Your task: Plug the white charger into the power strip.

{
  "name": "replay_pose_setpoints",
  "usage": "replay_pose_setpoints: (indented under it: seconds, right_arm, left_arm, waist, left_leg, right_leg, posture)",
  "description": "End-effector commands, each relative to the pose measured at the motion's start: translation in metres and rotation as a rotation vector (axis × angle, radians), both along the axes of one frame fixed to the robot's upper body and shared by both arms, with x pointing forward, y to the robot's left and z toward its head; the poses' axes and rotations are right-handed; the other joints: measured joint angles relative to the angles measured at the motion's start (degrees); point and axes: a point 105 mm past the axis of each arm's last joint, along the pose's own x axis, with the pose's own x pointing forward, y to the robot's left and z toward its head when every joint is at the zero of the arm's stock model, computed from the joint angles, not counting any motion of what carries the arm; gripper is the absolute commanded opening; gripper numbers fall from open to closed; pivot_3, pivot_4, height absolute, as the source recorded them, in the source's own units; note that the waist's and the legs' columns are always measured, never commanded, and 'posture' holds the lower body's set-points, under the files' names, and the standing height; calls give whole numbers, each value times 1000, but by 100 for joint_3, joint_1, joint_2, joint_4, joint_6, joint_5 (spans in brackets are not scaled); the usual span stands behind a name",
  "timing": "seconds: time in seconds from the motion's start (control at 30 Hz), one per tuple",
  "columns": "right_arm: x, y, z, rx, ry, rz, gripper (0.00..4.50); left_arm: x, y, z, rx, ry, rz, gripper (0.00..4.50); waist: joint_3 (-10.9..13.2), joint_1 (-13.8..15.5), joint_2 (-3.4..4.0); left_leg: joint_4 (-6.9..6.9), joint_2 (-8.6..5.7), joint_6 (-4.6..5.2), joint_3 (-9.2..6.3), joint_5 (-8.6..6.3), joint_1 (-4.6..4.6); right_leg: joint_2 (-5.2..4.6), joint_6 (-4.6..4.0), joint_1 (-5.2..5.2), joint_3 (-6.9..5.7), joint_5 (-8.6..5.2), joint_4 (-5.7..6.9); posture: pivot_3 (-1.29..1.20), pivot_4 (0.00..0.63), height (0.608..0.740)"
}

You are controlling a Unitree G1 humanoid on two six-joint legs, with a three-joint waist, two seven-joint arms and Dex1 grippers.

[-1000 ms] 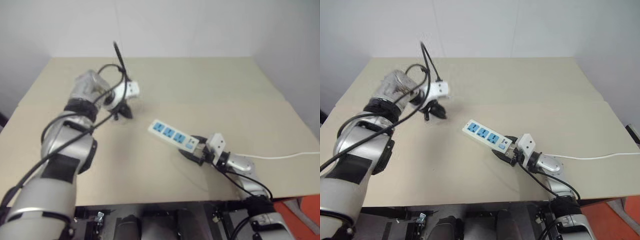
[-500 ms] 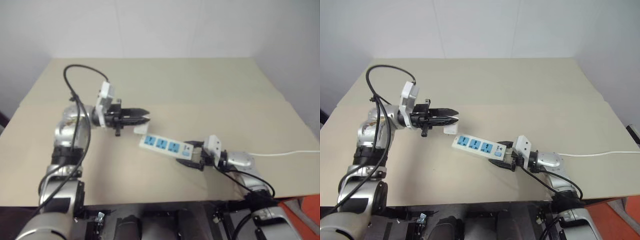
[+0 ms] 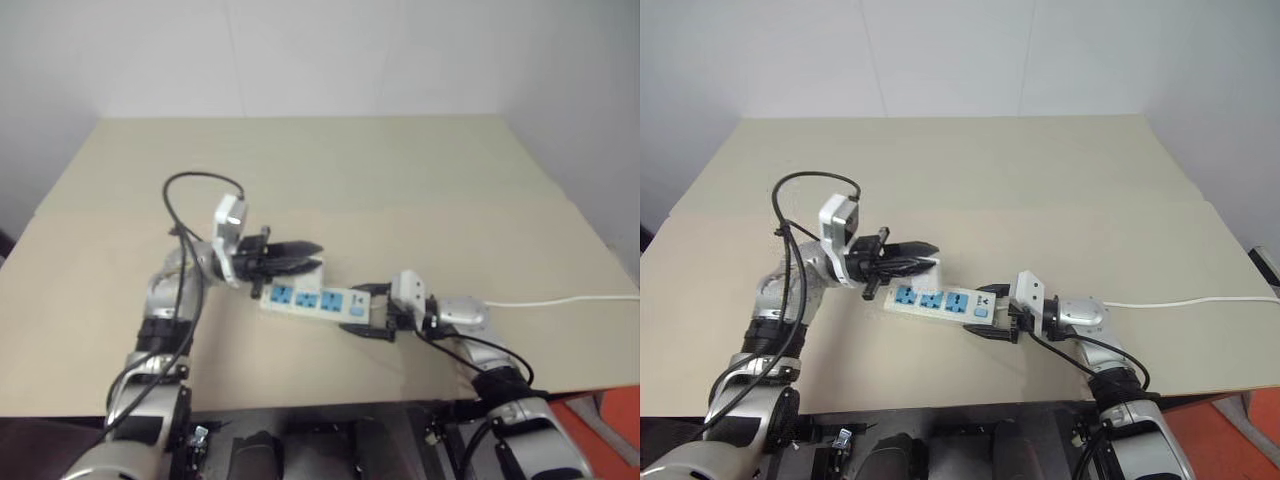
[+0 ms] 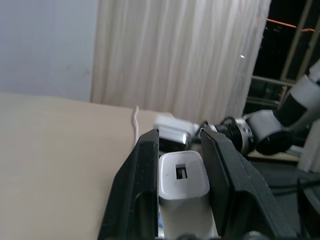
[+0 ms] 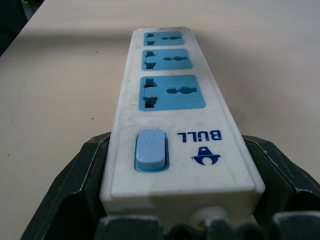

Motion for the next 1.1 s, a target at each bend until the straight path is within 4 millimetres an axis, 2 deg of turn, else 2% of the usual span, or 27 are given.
replay_pose_setpoints:
  seconds: [0.03, 0.17, 0.47, 1.1]
  right_arm:
    - [-6, 10, -3, -15, -9, 47, 3424]
    - [-7, 13, -4, -15, -8, 50, 3424]
    - [-11, 12, -5, -12, -7, 34, 3424]
    - [-14, 15, -7, -7, -3, 13, 3424]
  left_arm:
    - [-2, -8, -3, 14, -61, -32, 973]
    - [3, -18, -10, 14, -77, -42, 973]
    - [12, -32, -17, 18, -99, -47, 973]
    - [16, -35, -34, 109, -77, -63, 973]
  waist:
    - [0, -2, 0]
    - [0, -9, 0]
    - [0, -22, -1]
    - [0, -25, -1]
  left_leg:
    - [0, 0, 0, 0, 0, 2]
    - [-5, 0, 3, 0, -2, 34]
    - [-7, 0, 6, -2, -4, 36]
    - [-7, -1, 7, -3, -4, 38]
  right_leg:
    - [0, 0, 2, 0, 0, 0]
    - [0, 1, 36, 0, -1, -11]
    - [0, 1, 41, 0, -1, -15]
    - [0, 3, 44, -1, -3, -16]
  posture:
    - [0, 150, 740]
    - [0, 150, 740]
    - [0, 150, 740]
    - [0, 150, 740]
